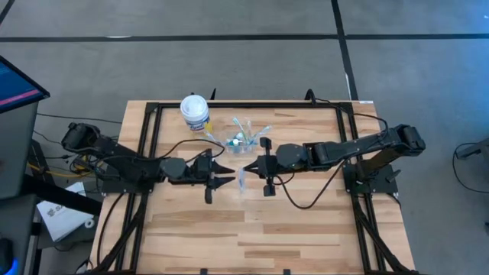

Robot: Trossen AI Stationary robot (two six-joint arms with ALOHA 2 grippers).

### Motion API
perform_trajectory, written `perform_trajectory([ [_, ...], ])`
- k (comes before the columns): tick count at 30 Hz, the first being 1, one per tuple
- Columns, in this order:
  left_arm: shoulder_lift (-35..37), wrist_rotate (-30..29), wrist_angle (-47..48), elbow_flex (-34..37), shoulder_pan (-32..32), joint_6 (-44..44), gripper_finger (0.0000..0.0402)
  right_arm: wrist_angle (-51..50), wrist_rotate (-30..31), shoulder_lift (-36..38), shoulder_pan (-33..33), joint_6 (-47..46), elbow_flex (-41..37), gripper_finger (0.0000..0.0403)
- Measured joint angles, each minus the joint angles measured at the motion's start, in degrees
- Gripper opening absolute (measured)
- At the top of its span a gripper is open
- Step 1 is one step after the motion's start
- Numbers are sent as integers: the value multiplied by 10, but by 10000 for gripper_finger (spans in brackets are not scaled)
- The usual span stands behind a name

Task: Pick & Place toothbrushing station
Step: Put the blue toothbrush into the transparent organizer

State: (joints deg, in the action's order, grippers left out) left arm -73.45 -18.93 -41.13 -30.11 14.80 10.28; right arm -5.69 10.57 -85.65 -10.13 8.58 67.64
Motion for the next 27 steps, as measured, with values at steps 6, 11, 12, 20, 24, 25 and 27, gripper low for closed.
perform_trajectory([
  [6,0,39,-5,0,-10,-9,108,19,0,0,0,11,0,0],
  [11,0,44,-22,0,-11,-36,108,19,0,0,0,11,0,0],
  [12,0,44,-27,0,-12,-40,108,19,0,0,0,11,0,0],
  [20,0,44,-32,0,-21,-41,108,31,0,0,0,11,0,0],
  [24,0,44,-35,0,-21,-41,108,36,-1,0,0,18,0,0],
  [25,0,44,-36,0,-21,-41,108,40,-1,0,0,19,0,0],
  [27,0,44,-36,0,-21,-41,108,47,-1,0,0,19,0,0],
])
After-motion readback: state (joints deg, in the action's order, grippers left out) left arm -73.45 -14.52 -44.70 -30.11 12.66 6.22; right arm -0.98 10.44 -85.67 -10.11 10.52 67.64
